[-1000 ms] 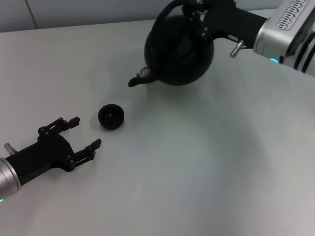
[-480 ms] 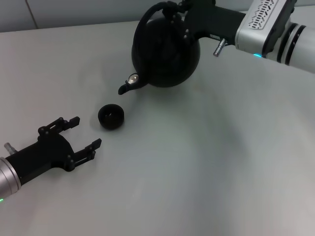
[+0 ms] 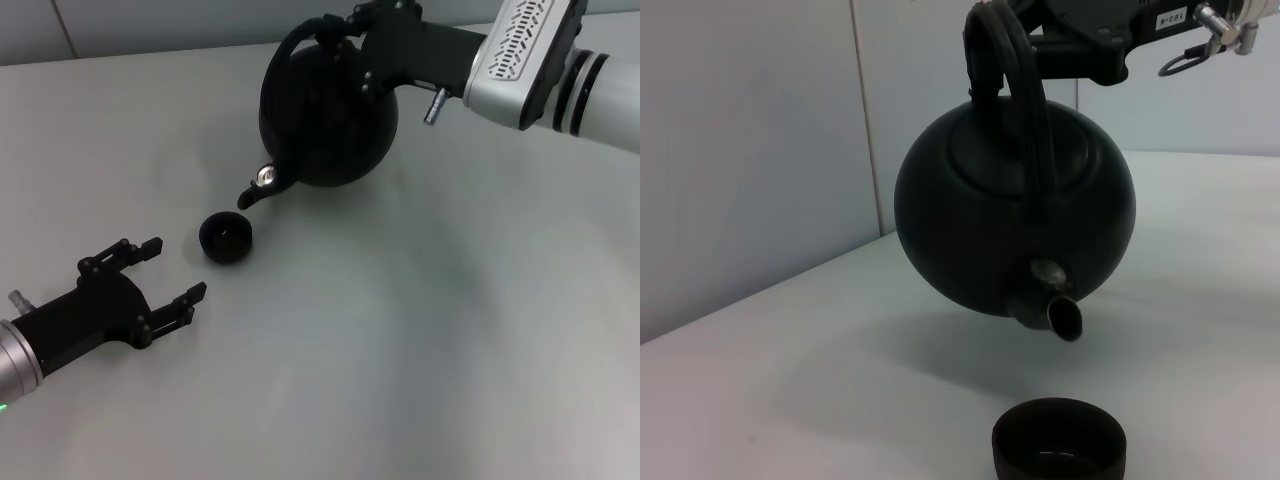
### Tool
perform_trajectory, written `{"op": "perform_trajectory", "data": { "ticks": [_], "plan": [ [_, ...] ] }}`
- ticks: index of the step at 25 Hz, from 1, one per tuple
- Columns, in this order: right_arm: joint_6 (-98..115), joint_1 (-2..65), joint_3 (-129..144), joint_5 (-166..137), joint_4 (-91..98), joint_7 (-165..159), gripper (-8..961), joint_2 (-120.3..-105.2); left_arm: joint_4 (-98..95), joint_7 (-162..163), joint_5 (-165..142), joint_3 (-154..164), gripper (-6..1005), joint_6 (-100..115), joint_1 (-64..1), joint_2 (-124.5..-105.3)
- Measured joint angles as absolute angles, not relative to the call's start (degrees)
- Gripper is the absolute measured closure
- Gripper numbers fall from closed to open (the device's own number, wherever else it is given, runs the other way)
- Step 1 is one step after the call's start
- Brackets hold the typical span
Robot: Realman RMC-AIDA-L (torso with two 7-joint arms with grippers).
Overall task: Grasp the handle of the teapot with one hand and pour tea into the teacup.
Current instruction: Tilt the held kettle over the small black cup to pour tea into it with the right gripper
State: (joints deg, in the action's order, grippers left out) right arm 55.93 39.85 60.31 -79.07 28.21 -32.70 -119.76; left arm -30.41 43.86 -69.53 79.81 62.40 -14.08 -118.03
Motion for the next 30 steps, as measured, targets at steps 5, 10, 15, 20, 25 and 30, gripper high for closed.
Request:
{"op": "perform_trajectory", "data": {
  "ticks": [5, 10, 15, 20, 25, 30],
  "plan": [
    [55.88, 39.85, 60.39, -79.01, 28.46, -32.56, 867, -119.79, -30.41, 43.86, -69.53, 79.81, 227, 62.37, -14.16, -118.03],
    [56.05, 39.84, 60.63, -78.99, 28.83, -32.50, 867, -119.80, -30.41, 43.86, -69.52, 79.80, 227, 62.32, -14.16, -118.03],
    [55.82, 39.81, 62.95, -78.27, 29.44, -32.39, 867, -119.89, -30.41, 44.13, -69.52, 79.90, 227, 62.31, -14.05, -118.03],
    [55.31, 39.82, 64.35, -76.81, 29.72, -30.87, 867, -119.89, -30.41, 44.29, -69.52, 79.90, 227, 62.42, -14.02, -118.03],
    [51.25, 39.24, 71.04, -71.86, 30.65, -28.02, 867, -119.89, -30.41, 44.30, -69.52, 79.94, 227, 62.54, -13.98, -118.04],
    [50.21, 39.18, 72.88, -71.22, 31.07, -27.89, 868, -119.88, -30.41, 44.30, -69.52, 79.99, 227, 62.60, -13.86, -118.03]
  ]
}}
